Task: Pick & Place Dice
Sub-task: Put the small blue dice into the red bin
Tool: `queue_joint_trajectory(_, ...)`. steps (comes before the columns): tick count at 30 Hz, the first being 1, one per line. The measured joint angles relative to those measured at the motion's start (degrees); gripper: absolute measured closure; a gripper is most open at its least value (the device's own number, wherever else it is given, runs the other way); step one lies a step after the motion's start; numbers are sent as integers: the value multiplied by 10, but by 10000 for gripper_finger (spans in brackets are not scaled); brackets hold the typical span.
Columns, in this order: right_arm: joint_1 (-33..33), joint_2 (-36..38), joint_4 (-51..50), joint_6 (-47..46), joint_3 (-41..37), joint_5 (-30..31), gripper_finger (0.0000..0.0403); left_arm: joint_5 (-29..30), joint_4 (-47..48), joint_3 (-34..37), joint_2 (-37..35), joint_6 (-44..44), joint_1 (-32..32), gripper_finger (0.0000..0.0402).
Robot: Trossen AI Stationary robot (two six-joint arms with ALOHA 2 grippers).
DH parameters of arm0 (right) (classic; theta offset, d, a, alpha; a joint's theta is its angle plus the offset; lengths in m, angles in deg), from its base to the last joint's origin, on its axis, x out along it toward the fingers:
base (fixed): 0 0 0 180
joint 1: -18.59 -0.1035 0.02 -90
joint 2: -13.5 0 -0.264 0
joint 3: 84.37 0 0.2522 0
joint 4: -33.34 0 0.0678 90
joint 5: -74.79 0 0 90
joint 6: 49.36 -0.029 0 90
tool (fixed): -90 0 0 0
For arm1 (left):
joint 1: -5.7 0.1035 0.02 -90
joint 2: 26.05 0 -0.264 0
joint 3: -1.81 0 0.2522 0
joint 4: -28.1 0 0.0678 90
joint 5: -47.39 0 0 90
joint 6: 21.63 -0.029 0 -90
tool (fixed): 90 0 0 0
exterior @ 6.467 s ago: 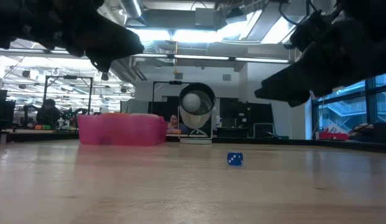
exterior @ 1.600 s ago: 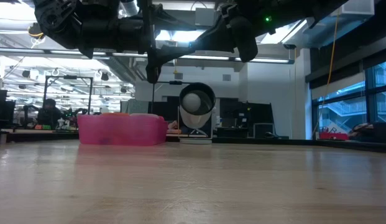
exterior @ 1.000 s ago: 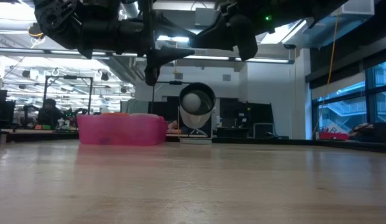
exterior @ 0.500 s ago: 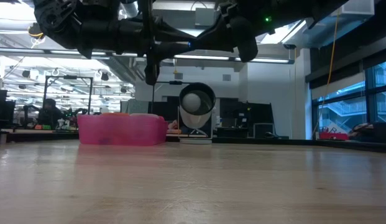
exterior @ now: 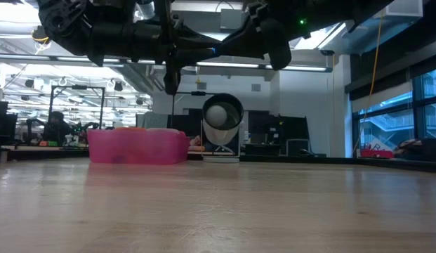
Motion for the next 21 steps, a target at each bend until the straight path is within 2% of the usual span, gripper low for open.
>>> queue_joint_trajectory(9, 0, 0, 5, -27, 0, -24, 297, -2, 2, -1, 0, -28, 0, 388)
queue_joint_trajectory(21, -3, 0, 2, -43, 0, -25, 180, -8, 2, -1, 0, -58, 0, 389)
